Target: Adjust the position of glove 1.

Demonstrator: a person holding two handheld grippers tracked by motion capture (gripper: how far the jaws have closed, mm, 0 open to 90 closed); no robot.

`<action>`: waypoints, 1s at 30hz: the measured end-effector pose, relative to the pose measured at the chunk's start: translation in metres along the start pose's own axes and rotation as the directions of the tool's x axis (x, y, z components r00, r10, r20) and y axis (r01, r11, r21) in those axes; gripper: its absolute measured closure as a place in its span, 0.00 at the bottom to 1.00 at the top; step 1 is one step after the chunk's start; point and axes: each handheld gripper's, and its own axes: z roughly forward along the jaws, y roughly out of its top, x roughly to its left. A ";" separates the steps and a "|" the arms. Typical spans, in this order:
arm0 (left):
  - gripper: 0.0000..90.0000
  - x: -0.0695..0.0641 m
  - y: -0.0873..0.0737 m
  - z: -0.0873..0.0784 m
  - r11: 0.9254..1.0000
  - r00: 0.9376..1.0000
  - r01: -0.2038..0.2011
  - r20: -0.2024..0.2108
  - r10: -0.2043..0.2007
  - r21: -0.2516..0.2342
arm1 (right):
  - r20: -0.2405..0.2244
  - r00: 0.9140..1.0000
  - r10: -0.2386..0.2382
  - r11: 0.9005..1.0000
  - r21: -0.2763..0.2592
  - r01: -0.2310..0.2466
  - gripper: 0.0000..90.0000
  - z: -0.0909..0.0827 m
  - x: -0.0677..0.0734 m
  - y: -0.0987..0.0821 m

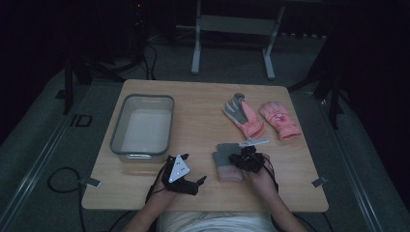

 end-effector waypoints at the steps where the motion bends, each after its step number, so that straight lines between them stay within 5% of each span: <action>1: 0.01 0.001 0.000 0.000 1.000 1.000 0.000 0.004 0.000 0.006 | -0.001 1.000 0.003 1.000 -0.008 -0.003 0.84 -0.003 0.000 0.000; 6: 0.01 -0.005 0.002 0.002 0.997 0.997 -0.065 -0.039 0.067 0.052 | 0.020 1.000 -0.008 0.999 -0.043 0.009 0.81 -0.019 -0.003 0.003; 11: 0.01 -0.018 0.014 0.008 0.995 0.998 -0.064 0.026 0.062 0.083 | 0.058 0.998 0.010 0.997 -0.079 -0.005 0.75 -0.034 -0.020 0.008; 16: 0.05 -0.027 0.028 0.019 0.986 0.989 -0.092 0.126 0.074 0.142 | 0.077 0.997 -0.002 0.996 -0.084 0.009 0.71 -0.037 -0.033 0.013; 17: 0.06 -0.028 0.031 0.022 0.985 0.984 -0.099 0.159 0.075 0.145 | 0.074 0.997 -0.006 0.996 -0.086 0.012 0.70 -0.036 -0.034 0.015; 18: 0.07 -0.031 0.037 0.028 0.986 0.973 -0.110 0.215 0.081 0.124 | 0.069 0.998 -0.012 0.996 -0.084 0.018 0.69 -0.033 -0.037 0.019; 19: 0.09 -0.031 0.037 0.028 0.986 0.973 -0.110 0.215 0.081 0.124 | 0.069 0.998 -0.012 0.996 -0.084 0.018 0.69 -0.033 -0.037 0.019; 20: 0.13 -0.033 0.042 0.034 0.985 0.961 -0.142 0.252 0.113 0.101 | 0.062 0.998 -0.024 0.996 -0.080 0.029 0.67 -0.029 -0.039 0.023; 21: 0.15 -0.033 0.042 0.034 0.985 0.961 -0.142 0.252 0.113 0.101 | 0.062 0.998 -0.024 0.996 -0.080 0.029 0.67 -0.029 -0.039 0.023; 22: 0.15 -0.034 0.045 0.037 0.982 0.953 -0.164 0.273 0.132 0.095 | 0.057 0.998 -0.027 0.996 -0.078 0.031 0.66 -0.026 -0.040 0.026; 27: 0.19 -0.037 0.053 0.056 0.961 0.920 -0.251 0.338 0.200 0.116 | 0.037 0.998 -0.049 0.998 -0.037 0.050 0.62 -0.006 -0.044 0.035; 29: 0.21 -0.037 0.053 0.066 0.946 0.905 -0.293 0.359 0.228 0.139 | 0.040 0.998 -0.043 0.999 -0.018 0.044 0.60 0.001 -0.047 0.035; 30: 0.22 -0.037 0.053 0.066 0.946 0.905 -0.293 0.359 0.228 0.139 | 0.040 0.998 -0.043 0.999 -0.018 0.044 0.60 0.001 -0.047 0.035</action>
